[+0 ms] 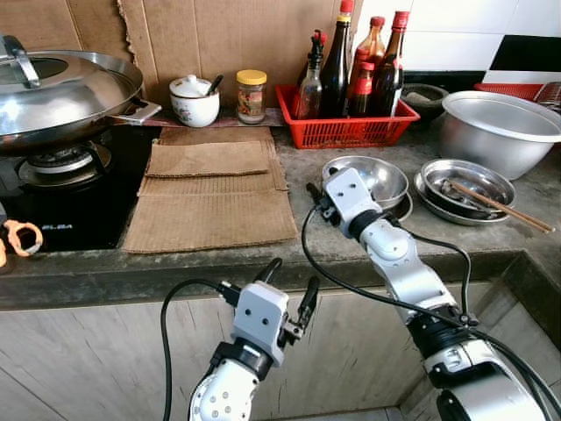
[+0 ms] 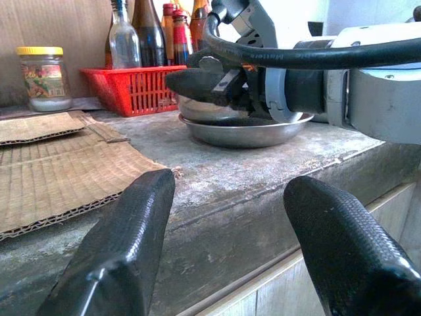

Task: Kitchen organization

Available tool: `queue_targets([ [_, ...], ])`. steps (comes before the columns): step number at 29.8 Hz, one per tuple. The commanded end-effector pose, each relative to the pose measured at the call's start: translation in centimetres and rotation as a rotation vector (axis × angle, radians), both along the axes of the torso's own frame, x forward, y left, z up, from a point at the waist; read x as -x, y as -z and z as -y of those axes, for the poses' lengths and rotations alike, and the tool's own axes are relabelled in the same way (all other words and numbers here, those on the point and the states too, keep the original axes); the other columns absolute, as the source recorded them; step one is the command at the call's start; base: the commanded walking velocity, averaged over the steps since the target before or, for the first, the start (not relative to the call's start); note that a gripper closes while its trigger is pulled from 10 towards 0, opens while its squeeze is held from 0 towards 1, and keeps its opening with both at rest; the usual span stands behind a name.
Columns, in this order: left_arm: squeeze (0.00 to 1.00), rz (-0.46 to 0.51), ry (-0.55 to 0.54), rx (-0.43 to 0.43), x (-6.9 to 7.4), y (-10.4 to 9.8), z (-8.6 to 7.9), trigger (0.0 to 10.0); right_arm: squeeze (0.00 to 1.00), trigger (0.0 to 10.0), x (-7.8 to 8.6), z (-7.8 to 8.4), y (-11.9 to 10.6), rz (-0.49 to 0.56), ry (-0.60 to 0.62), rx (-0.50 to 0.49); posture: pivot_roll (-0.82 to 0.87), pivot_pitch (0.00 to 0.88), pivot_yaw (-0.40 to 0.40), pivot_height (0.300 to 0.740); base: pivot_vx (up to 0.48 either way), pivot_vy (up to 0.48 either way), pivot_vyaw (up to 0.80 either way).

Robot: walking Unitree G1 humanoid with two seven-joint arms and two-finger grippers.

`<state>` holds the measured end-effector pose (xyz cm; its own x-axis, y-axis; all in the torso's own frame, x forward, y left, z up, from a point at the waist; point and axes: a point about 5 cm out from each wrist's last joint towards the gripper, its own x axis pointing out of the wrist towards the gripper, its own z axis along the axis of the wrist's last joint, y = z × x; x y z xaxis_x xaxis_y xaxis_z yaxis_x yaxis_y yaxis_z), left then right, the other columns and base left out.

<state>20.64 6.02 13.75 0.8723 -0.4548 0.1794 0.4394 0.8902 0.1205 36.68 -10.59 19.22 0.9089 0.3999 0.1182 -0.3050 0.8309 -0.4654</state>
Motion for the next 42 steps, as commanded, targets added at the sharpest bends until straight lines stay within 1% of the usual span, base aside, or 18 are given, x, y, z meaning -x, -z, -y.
queue_targets([
  [1, 0.00, 0.006, 0.000, 0.007, 0.0, -0.2, 0.1, 10.0, 0.00, 0.0, -0.2, 0.1, -0.6, 0.025, 0.011, -0.010, 0.13, 0.000, -0.080, 0.740, 0.000, 0.000, 0.00],
  [11, 0.00, 0.005, -0.006, 0.008, -0.1, -0.2, 0.0, 10.0, 0.00, 0.0, -0.5, 0.2, -1.2, 0.043, 0.022, -0.027, 0.13, 0.000, -0.083, 0.740, 0.000, 0.000, 0.00],
  [14, 0.00, 0.003, -0.011, 0.008, -0.2, -0.2, 0.0, 10.0, 0.00, 0.0, -0.5, 0.2, -1.6, 0.059, 0.027, -0.052, 0.13, 0.000, -0.083, 0.740, 0.000, 0.000, 0.00],
  [20, 0.00, 0.001, -0.022, 0.008, -0.3, -0.2, -0.1, 10.0, 0.00, 0.0, -0.1, 1.0, -4.0, 0.152, 0.097, -0.286, 0.14, 0.000, -0.084, 0.740, 0.000, 0.000, 0.00],
  [22, 0.00, -0.009, -0.030, 0.012, -0.3, 0.0, -0.2, 10.0, 0.00, 0.0, 0.5, 1.3, -5.3, 0.213, 0.105, -0.378, 0.14, 0.000, -0.081, 0.740, 0.000, 0.000, 0.00],
  [24, 0.00, -0.024, -0.041, 0.020, -0.4, 0.1, -0.4, 10.0, 0.00, 0.0, 1.4, 1.5, -6.4, 0.273, 0.108, -0.433, 0.13, 0.000, -0.080, 0.740, 0.000, 0.000, 0.00],
  [25, 0.00, -0.024, -0.041, 0.020, -0.4, 0.1, -0.4, 10.0, 0.00, 0.0, 1.4, 1.5, -6.4, 0.273, 0.108, -0.433, 0.13, 0.000, -0.080, 0.740, 0.000, 0.000, 0.00],
  [26, 0.00, -0.026, -0.043, 0.020, -0.4, 0.2, -0.4, 10.0, 0.00, 0.0, 1.6, 1.6, -6.6, 0.281, 0.111, -0.440, 0.13, 0.000, -0.079, 0.740, 0.000, 0.000, 0.00],
  [27, 0.00, -0.028, -0.043, 0.019, -0.5, 0.2, -0.5, 10.0, 0.00, 0.0, 2.3, 1.7, -6.9, 0.301, 0.116, -0.459, 0.13, 0.000, -0.076, 0.740, 0.000, 0.000, 0.00],
  [28, 0.00, -0.028, -0.043, 0.019, -0.5, 0.2, -0.5, 10.0, 0.00, 0.0, 2.3, 1.7, -6.9, 0.301, 0.116, -0.459, 0.13, 0.000, -0.076, 0.740, 0.000, 0.000, 0.00],
  [30, 0.00, -0.033, -0.045, 0.013, -0.5, 0.3, -0.6, 10.0, 0.00, 0.0, 3.1, 1.6, -7.1, 0.317, 0.112, -0.482, 0.13, 0.000, -0.072, 0.740, 0.000, 0.000, 0.00],
  [33, 0.00, -0.040, -0.042, 0.009, -0.6, 0.5, -0.6, 10.0, 0.00, 0.0, 4.9, 1.3, -7.8, 0.347, 0.089, -0.550, 0.12, 0.000, -0.063, 0.740, 0.000, 0.000, 0.00],
  [34, 0.00, -0.040, -0.042, 0.006, -0.6, 0.5, -0.7, 10.0, 0.00, 0.0, 5.3, 1.3, -7.9, 0.350, 0.086, -0.561, 0.12, 0.000, -0.059, 0.740, 0.000, 0.000, 0.00],
  [35, 0.00, -0.040, -0.042, 0.006, -0.6, 0.5, -0.7, 10.0, 0.00, 0.0, 5.3, 1.3, -7.9, 0.350, 0.086, -0.561, 0.12, 0.000, -0.059, 0.740, 0.000, 0.000, 0.00],
  [36, 0.00, -0.041, -0.040, 0.005, -0.6, 0.6, -0.7, 10.0, 0.00, 0.0, 5.7, 1.2, -8.0, 0.353, 0.088, -0.565, 0.12, 0.000, -0.057, 0.740, 0.000, 0.000, 0.00],
  [38, 0.00, -0.041, -0.040, 0.005, -0.7, 0.6, -0.7, 10.0, 0.00, 0.0, 6.0, 1.4, -8.0, 0.355, 0.100, -0.568, 0.12, 0.000, -0.057, 0.740, 0.000, 0.000, 0.00],
  [40, 0.00, -0.041, -0.041, 0.003, -0.8, 0.6, -0.7, 10.0, 0.00, 0.0, 6.8, 2.2, -8.0, 0.363, 0.129, -0.582, 0.11, 0.000, -0.050, 0.740, 0.000, 0.000, 0.00],
  [42, 0.00, -0.042, -0.042, 0.003, -0.8, 0.6, -0.8, 10.0, 0.00, 0.0, 6.9, 2.4, -7.9, 0.362, 0.136, -0.582, 0.11, 0.000, -0.048, 0.740, 0.000, 0.000, 0.00],
])
